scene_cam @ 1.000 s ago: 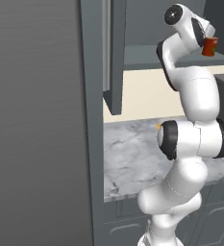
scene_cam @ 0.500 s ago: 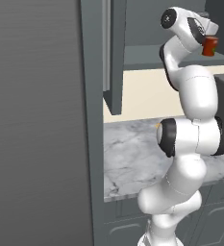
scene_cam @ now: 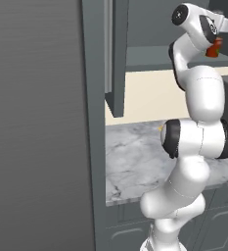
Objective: Stack two cans on top of the other two cans in the cabinet.
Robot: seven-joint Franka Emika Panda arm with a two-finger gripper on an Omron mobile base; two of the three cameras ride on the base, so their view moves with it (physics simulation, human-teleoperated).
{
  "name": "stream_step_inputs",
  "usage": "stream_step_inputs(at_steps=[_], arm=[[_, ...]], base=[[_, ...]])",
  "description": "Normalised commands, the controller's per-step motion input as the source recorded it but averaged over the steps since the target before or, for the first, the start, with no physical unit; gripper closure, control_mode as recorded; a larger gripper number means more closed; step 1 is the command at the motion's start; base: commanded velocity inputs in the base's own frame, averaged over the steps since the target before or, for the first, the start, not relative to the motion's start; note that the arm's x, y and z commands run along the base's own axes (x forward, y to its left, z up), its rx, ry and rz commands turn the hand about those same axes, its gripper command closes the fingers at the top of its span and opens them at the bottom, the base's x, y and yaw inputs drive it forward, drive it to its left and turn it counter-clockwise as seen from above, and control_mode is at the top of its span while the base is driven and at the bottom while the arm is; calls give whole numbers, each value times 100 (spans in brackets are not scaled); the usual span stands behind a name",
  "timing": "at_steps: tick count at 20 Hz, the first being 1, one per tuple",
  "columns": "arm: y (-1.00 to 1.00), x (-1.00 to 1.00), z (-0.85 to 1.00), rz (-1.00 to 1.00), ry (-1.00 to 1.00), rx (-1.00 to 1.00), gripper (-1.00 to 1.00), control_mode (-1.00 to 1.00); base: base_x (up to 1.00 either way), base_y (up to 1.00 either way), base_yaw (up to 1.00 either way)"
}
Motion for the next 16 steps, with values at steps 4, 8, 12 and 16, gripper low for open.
stream_step_inputs(at_steps=[4,8,12,16], arm=[[-21,-13,-2,-4,8,0,100,-100],[-9,-1,-18,-1,3,0,100,-100],[-1,6,-17,0,0,0,100,-100],[-7,13,-5,0,0,0,100,-100]], base=[[0,0,0],[0,0,0],[0,0,0],[0,0,0]])
